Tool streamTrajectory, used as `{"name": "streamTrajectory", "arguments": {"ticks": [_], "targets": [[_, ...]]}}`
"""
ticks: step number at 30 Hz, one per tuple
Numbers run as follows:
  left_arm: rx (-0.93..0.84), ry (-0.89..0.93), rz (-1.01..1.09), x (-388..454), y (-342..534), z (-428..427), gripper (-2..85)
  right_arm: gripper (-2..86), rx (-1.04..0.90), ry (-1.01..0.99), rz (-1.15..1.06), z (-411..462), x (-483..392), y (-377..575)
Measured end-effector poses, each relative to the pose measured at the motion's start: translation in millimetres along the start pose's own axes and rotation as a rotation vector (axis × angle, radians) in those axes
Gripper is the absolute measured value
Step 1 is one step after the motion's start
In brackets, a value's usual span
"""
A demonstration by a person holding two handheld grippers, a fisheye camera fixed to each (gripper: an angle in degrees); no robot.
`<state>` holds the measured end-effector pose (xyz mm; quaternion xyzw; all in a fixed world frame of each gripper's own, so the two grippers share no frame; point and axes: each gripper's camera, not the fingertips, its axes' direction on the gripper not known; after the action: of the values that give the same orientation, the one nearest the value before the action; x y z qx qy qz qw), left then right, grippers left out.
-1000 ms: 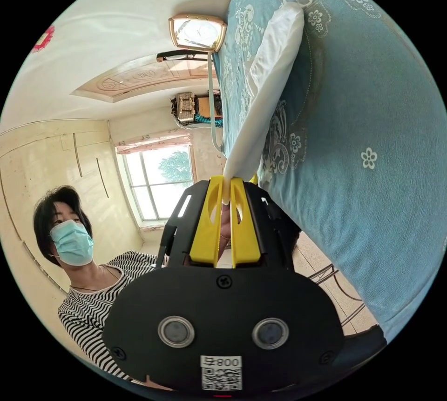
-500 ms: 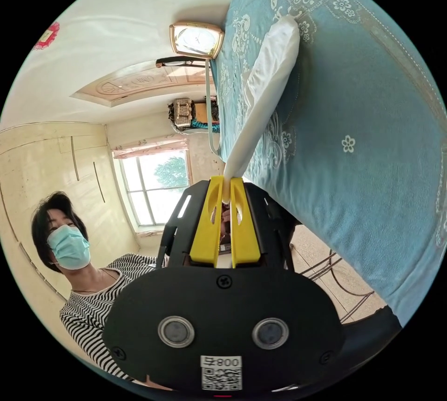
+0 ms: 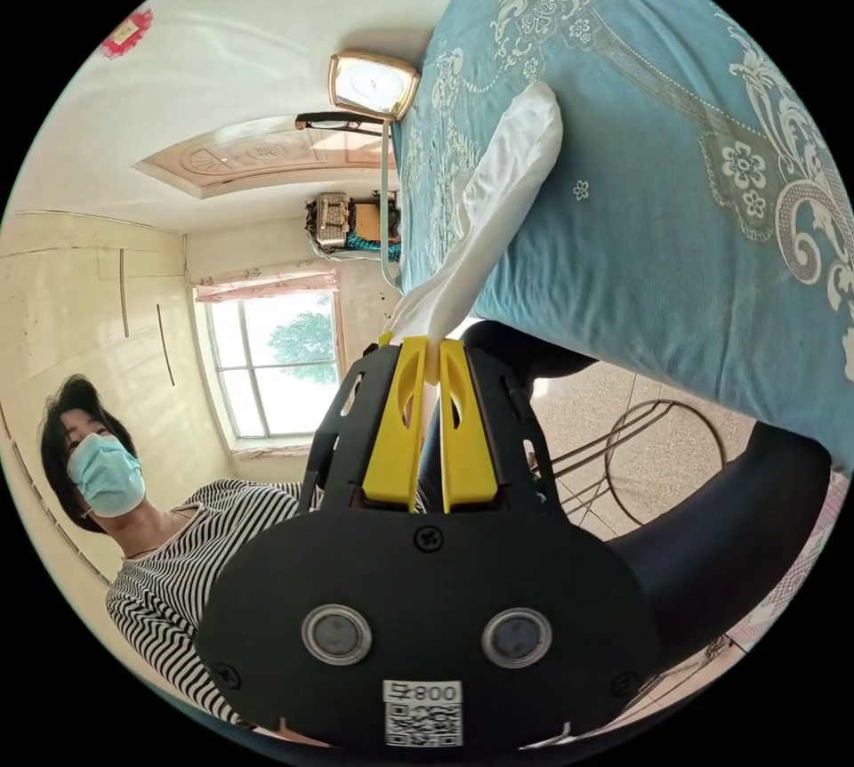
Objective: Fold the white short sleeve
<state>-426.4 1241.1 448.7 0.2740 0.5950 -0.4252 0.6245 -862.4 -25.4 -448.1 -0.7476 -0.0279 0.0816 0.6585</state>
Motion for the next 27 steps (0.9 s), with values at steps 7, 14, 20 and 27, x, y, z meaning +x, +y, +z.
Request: {"name": "streamTrajectory", "arguments": {"ticks": [7, 14, 20, 27], "targets": [[-0.089, 0.002, 0.18, 96.4, 18.9, 41.8, 3.2, 1.9, 0.074, -0.001, -0.095, -79.0, -34.3, 88.1], [-0.166, 0.104, 0.305, 193.8, 33.2, 104.6, 3.2, 2.0, 0.197, -0.033, -0.218, -178.8, -76.9, 178.6], [-0.259, 0.177, 0.401, 281.5, 40.1, 175.8, 3.1, 2.1, 0.317, -0.032, -0.323, -275.6, -114.4, 252.1], [-0.374, 0.244, 0.446, 371.1, 44.5, 276.1, 3.1, 2.0, 0.436, -0.033, -0.394, -391.9, -142.3, 317.5]]}}
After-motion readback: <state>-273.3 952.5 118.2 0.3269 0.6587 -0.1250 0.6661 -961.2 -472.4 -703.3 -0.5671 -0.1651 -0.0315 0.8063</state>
